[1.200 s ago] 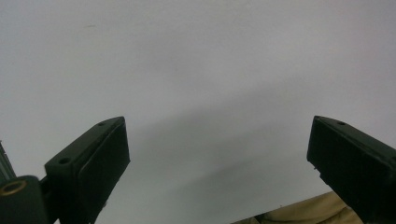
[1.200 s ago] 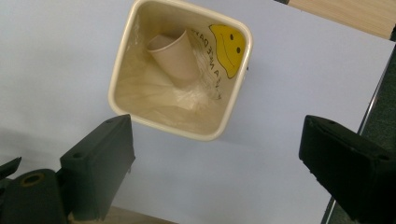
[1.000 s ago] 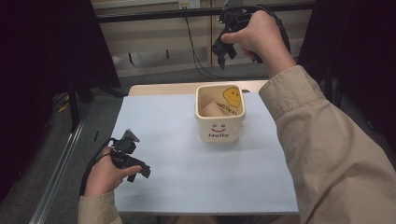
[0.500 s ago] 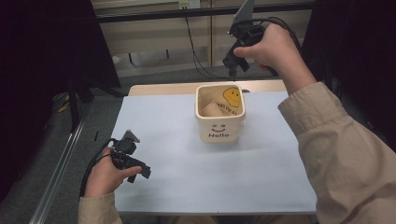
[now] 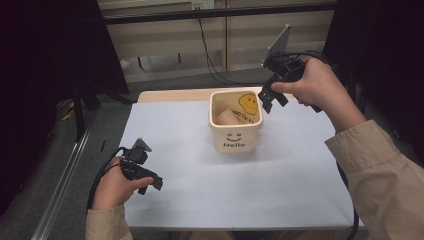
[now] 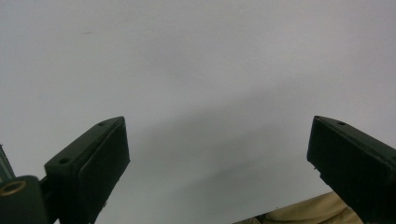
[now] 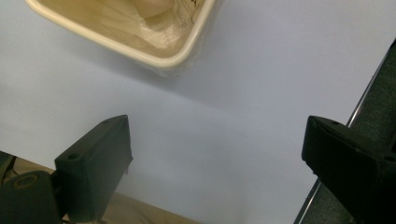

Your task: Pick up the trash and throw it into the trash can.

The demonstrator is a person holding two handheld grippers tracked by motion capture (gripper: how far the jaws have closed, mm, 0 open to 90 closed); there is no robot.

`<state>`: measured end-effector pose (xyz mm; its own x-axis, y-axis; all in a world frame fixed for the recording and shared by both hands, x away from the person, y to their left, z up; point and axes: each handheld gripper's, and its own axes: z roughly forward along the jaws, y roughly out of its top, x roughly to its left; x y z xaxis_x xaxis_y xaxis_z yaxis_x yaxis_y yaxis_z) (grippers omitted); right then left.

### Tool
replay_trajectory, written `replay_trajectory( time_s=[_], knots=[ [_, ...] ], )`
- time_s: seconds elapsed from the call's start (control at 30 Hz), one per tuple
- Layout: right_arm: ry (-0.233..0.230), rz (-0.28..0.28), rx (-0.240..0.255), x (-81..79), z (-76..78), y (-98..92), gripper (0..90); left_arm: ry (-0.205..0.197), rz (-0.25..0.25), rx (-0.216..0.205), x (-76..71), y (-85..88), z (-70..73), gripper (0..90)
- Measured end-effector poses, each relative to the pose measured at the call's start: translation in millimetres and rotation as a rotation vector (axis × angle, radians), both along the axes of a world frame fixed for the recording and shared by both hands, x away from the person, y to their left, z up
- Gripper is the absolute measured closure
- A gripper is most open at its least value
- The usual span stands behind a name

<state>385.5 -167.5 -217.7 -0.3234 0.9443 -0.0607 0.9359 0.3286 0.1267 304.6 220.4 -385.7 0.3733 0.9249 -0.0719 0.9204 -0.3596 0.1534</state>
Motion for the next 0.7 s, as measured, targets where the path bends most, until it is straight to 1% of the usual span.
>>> replay_trajectory(
  time_s=[0.07, 0.1, 0.13, 0.23, 0.27, 0.33, 0.37, 0.4, 0.43, 0.5, 0.53, 0.57, 0.6, 0.67, 0.7],
  knots=[
    [0.000, 0.004, 0.004, -2.3, -2.9, -1.4, 8.8, 0.002, 0.008, -0.006, -0.4, -0.8, -0.5, 5.6],
    [-0.002, 0.013, -0.002, -7.9, -9.5, -3.5, 8.8, 0.005, 0.010, -0.008, -0.5, -1.2, -0.4, 5.6],
    [-0.004, 0.017, -0.003, -9.9, -11.2, -4.1, 8.7, 0.005, 0.004, -0.009, -0.3, -1.1, -0.1, 5.6],
    [0.000, 0.031, -0.010, -16.9, -20.5, -6.6, 8.6, 0.000, 0.005, -0.007, -0.3, -1.2, -0.3, 5.6],
    [-0.001, 0.035, -0.013, -19.6, -24.0, -7.0, 8.6, -0.003, -0.003, -0.002, 0.3, -0.4, 0.1, 5.6],
    [0.006, 0.042, -0.014, -25.3, -30.7, -9.3, 8.6, -0.005, -0.002, 0.002, 0.3, 0.0, 0.5, 5.5],
    [0.003, 0.049, -0.010, -27.8, -34.2, -11.0, 8.6, -0.005, 0.007, -0.003, 0.1, -0.1, 0.3, 5.6],
    [0.003, 0.049, -0.010, -27.8, -34.2, -11.0, 8.6, -0.005, 0.007, -0.003, 0.1, -0.1, 0.3, 5.6],
    [0.004, 0.051, -0.009, -30.4, -37.6, -12.7, 8.5, -0.006, 0.000, 0.003, 0.2, 0.2, 0.3, 5.6],
    [0.012, 0.052, -0.005, -35.2, -47.0, -17.2, 8.5, -0.002, 0.000, -0.001, 0.0, -0.4, 0.3, 5.6],
    [0.018, 0.048, -0.012, -39.5, -54.9, -21.7, 8.5, 0.000, -0.004, -0.001, 0.1, -0.4, 0.5, 5.6],
    [0.018, 0.048, -0.012, -39.5, -54.9, -21.7, 8.5, -0.001, 0.000, -0.004, -0.1, -0.9, 0.5, 5.6],
    [0.022, 0.047, -0.014, -44.2, -62.5, -26.4, 8.5, 0.005, 0.003, -0.007, -0.5, -1.5, 0.7, 5.6],
    [0.025, 0.048, -0.007, -45.8, -65.4, -28.3, 8.5, -0.002, 0.003, -0.004, -0.4, -1.5, 0.4, 5.6],
    [0.028, 0.046, -0.003, -47.9, -68.7, -31.0, 8.4, 0.005, 0.003, -0.007, -0.5, -1.5, 0.7, 5.6]
  ],
)
